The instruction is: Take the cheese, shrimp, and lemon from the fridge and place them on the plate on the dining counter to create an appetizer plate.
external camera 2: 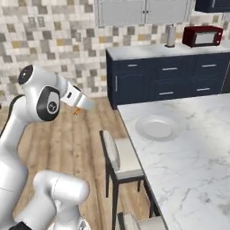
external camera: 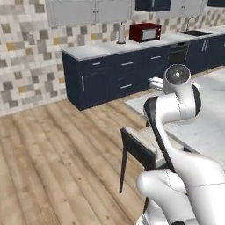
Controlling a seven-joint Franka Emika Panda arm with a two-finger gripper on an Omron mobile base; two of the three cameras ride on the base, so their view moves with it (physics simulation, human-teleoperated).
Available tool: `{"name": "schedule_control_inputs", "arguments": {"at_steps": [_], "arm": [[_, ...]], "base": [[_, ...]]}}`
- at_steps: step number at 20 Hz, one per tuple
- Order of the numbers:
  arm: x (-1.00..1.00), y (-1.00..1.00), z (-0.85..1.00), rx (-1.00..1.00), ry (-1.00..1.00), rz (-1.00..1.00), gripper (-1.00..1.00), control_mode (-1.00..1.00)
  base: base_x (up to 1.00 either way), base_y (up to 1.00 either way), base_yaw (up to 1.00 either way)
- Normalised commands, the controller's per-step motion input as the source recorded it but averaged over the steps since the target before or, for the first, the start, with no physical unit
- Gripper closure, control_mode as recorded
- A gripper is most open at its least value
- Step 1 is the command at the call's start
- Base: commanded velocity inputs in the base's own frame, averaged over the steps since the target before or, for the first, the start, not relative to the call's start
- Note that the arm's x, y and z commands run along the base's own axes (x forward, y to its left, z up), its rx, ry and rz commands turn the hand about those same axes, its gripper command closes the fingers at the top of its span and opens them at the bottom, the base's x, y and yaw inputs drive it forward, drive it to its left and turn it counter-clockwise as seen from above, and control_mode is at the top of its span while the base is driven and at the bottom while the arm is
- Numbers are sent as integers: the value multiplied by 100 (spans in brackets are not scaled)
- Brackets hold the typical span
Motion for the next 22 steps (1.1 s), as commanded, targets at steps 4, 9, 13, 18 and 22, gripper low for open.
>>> {"name": "schedule_control_inputs", "arguments": {"at_steps": [4,9,13,18,22], "arm": [[0,0,0,0,0,0,100,100],[0,0,0,0,0,0,100,100],[0,0,0,0,0,0,100,100],[0,0,0,0,0,0,100,100],[0,0,0,0,0,0,100,100]], "base": [[79,51,-68],[82,63,-68],[82,65,-69],[82,61,-69],[69,49,-67]]}}
